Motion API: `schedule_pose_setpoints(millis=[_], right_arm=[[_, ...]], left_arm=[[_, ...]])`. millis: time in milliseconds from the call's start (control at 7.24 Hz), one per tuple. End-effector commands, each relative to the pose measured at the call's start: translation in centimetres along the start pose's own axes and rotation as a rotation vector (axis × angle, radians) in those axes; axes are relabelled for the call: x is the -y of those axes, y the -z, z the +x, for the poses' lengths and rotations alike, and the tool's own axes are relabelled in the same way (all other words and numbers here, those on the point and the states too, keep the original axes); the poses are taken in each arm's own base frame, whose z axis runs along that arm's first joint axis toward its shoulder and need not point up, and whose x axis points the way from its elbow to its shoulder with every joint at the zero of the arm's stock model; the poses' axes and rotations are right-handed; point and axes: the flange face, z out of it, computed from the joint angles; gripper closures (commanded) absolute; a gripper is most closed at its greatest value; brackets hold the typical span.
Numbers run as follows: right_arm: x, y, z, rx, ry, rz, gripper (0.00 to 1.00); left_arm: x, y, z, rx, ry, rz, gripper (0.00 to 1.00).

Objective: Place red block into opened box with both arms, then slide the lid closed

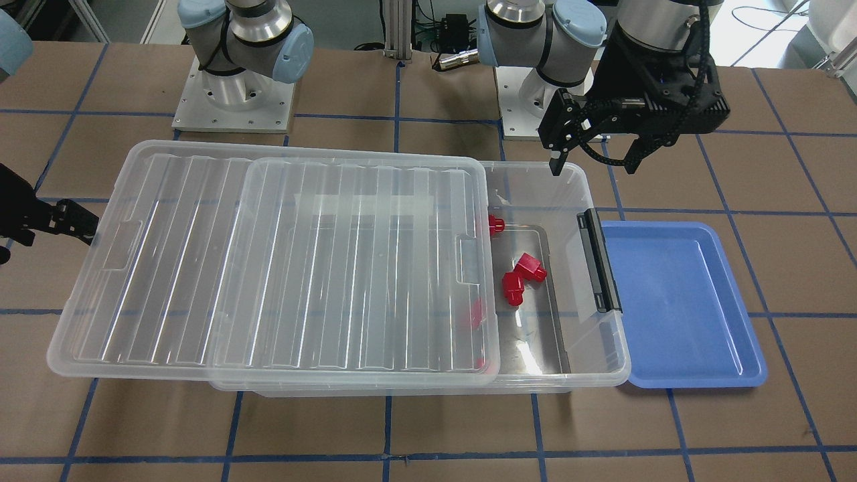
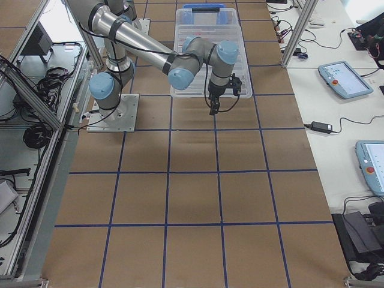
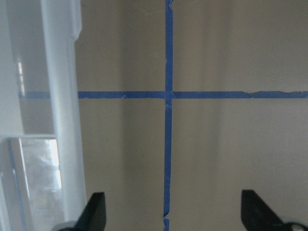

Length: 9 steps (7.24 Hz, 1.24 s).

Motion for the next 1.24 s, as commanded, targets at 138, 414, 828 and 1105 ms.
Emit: schedule_pose_setpoints(millis=[138, 414, 828, 1105], right_arm=[[0.4, -0.5, -4.5, -0.004, -0.029, -0.007, 0.0], [0.8, -0.7, -8.1, -0.011, -0.042, -0.011, 0.0], [0.9, -0.7, -11.2, -0.018, -0.065, -0.008, 0.0], [0.9, -0.8, -13.0, -0.021, -0.078, -0.009, 0.0]], left_arm=[[0.2, -0.1, 0.0, -0.002, 0.001, 0.001, 0.0], [0.0, 0.1, 0.1, -0.001, -0.001, 0.006, 0.0], [0.2, 0.0, 0.1, -0.001, -0.002, 0.004, 0.0], [0.6, 0.0, -0.1, 0.019, -0.004, 0.007, 0.0]])
